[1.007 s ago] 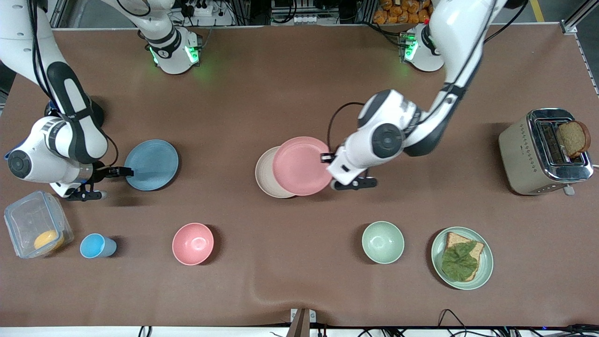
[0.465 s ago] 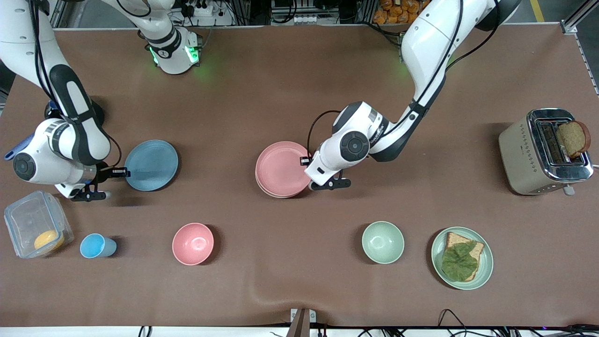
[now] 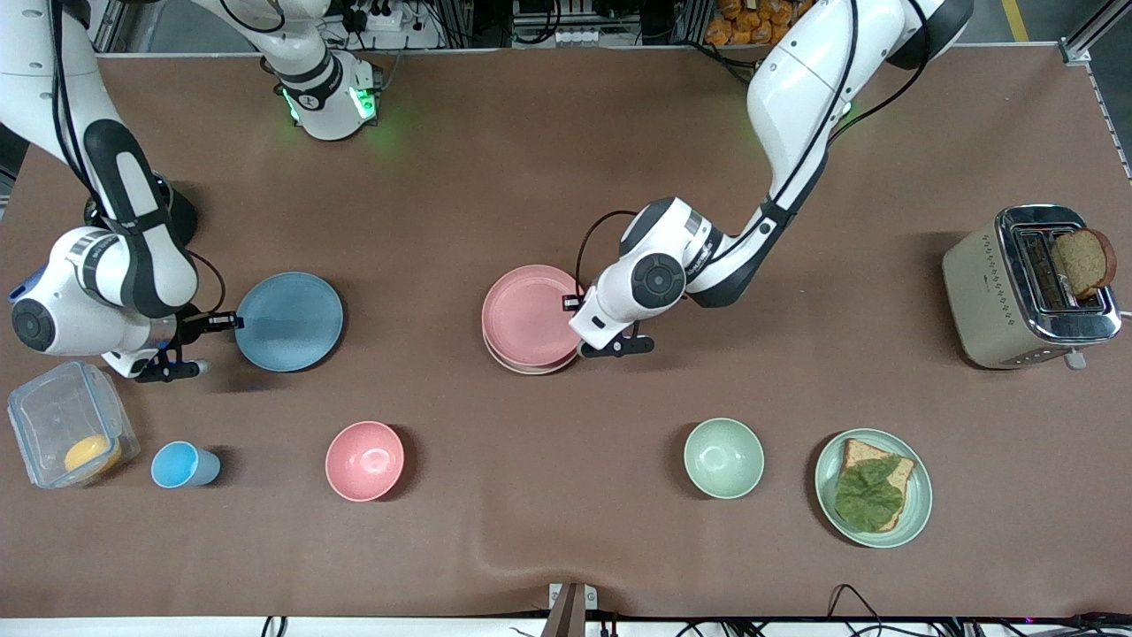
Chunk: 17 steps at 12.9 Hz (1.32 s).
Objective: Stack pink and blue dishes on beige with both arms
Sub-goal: 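Set the pink plate on the beige plate while the right gripper grips the blue plate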
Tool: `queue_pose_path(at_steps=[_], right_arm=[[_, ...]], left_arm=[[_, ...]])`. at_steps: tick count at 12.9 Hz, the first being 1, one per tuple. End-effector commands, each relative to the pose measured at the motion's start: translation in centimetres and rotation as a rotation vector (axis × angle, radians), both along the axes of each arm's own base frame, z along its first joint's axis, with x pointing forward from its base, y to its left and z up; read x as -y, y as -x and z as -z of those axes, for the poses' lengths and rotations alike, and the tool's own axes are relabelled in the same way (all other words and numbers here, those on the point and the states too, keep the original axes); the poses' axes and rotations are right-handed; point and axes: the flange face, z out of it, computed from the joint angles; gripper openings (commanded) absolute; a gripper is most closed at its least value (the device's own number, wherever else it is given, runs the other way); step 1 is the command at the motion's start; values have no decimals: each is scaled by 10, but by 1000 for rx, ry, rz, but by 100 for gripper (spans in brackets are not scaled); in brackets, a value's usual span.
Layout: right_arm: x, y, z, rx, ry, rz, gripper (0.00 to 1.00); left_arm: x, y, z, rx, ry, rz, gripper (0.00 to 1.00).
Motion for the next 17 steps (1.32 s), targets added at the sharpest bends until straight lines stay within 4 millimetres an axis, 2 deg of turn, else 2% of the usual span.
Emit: queue_pose_path(at_steps=[1,5,8,11,14,15,16,17], right_arm=[[1,-6,-17,-39,-57,3,0],[-11,-15,-54,-127,-154,7,0],[-31,-24,-78,-155,-206,-6,0],[-39,-30,-92,-165,-230,-12,0],[-46,-30,-97,-174,-238,-20,0],[-54,-31,-98,-177,-238,-32,0],[-58,-31,-100,-177,-239,-38,0],[-61,-31,-101,-181,-241,-44,0]], left_arm=[[6,-1,5,10,10,-10,0],[10,3,15,4,9,-10,0],[7,-1,14,10,10,-9,0],[3,-9,7,20,17,-23,0],[6,-4,10,13,13,-21,0],[6,-5,10,12,14,-23,28],[4,-7,7,12,15,-41,85],[-1,-15,-6,25,16,-71,100]])
